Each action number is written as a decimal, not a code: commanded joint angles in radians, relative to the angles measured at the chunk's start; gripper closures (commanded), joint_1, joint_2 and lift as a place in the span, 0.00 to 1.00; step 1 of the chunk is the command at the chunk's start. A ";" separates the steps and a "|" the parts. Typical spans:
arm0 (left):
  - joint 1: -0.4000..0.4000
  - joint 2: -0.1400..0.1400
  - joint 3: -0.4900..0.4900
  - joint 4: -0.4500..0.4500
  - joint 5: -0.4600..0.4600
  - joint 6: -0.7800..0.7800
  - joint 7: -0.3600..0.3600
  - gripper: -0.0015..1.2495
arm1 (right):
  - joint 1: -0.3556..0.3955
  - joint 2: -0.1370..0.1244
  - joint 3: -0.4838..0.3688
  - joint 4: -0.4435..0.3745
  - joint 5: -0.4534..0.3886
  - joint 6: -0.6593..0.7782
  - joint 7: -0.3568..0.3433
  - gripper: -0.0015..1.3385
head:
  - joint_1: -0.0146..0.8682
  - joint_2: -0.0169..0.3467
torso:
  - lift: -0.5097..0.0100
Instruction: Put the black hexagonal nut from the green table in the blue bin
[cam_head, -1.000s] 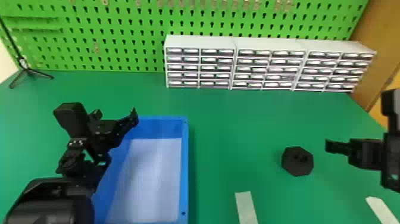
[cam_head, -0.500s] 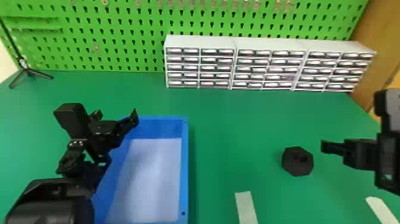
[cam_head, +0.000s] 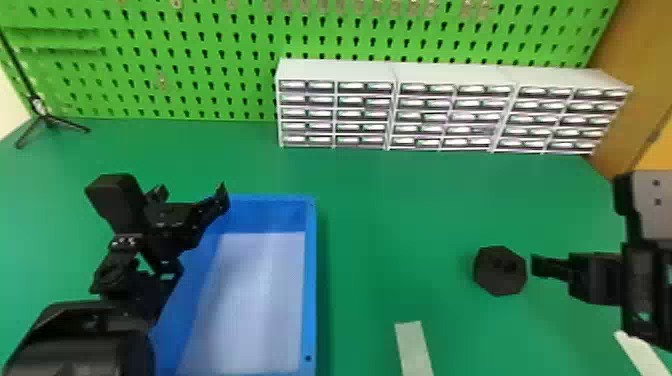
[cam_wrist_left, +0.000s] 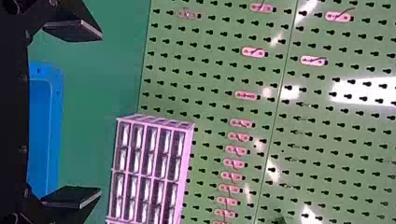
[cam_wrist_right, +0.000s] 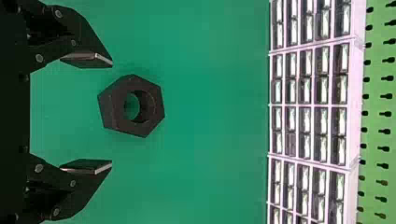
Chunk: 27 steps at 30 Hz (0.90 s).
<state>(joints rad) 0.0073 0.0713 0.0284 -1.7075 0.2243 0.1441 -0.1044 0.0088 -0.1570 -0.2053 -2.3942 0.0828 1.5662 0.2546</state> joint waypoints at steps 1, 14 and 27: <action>0.003 0.001 0.002 -0.003 0.000 0.000 0.000 0.09 | 0.008 -0.001 -0.008 0.000 0.006 0.006 0.000 0.37 | 0.80 0.07 | 0.79; 0.005 0.001 0.007 -0.004 -0.002 0.000 -0.001 0.09 | 0.016 0.001 -0.013 0.000 0.022 0.006 0.000 0.37 | 0.80 0.07 | 0.79; 0.003 -0.001 0.008 -0.006 -0.003 0.000 -0.001 0.09 | 0.005 0.001 -0.009 0.001 0.032 0.006 0.000 0.37 | 0.80 0.07 | 0.79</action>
<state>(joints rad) 0.0109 0.0707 0.0368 -1.7133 0.2209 0.1442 -0.1060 0.0199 -0.1564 -0.2157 -2.3944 0.1088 1.5662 0.2546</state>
